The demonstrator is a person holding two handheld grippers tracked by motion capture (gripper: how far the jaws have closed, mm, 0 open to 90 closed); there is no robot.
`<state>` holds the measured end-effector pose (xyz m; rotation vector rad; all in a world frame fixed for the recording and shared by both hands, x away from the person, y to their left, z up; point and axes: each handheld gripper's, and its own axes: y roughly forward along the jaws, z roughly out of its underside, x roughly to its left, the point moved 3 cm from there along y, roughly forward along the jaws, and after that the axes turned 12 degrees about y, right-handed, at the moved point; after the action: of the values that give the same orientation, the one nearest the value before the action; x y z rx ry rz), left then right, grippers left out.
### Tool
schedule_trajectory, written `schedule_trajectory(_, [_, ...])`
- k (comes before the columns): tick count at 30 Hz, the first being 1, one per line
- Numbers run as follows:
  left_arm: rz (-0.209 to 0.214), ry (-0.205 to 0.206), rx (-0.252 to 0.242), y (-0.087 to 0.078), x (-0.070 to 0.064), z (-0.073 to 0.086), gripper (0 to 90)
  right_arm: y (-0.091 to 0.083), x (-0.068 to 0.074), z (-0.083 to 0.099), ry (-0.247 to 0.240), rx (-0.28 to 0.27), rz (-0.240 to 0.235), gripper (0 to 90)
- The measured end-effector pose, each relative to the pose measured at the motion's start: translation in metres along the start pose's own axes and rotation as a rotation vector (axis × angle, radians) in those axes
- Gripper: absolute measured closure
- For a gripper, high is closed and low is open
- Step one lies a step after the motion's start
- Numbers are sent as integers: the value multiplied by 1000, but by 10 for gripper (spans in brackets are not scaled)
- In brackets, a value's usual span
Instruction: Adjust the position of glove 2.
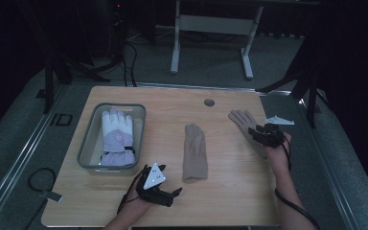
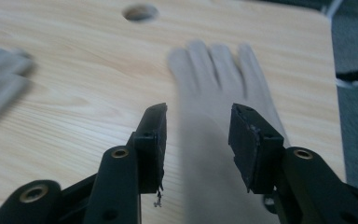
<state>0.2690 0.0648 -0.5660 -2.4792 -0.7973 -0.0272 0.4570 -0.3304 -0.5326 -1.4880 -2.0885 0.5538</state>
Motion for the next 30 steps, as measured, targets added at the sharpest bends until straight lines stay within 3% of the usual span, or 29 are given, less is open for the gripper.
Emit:
schedule_trajectory(8, [0,0,0,-1,0,1,30,21,-28,10,69,53,26,575])
schedule_trajectory(9, [-3,2,3,0,0,1,30,25,-33,14,72,69,47,573])
schedule_trajectory(14, [-1,1,3,0,0,1,30,29,-34,21,41,84,60,569])
schedule_trajectory(16, [1,-1,4,0,0,1,30,29,-31,22,10,83,67,638])
schedule_trajectory(21, [0,6,10,1,-1,1,30,27,-26,24,37,94,69,802])
schedule_trajectory(26, [-1,1,5,0,0,1,30,22,-13,23,88,97,120,830])
schedule_trajectory(30, [-1,2,6,0,1,1,30,13,1,22,137,69,133,833])
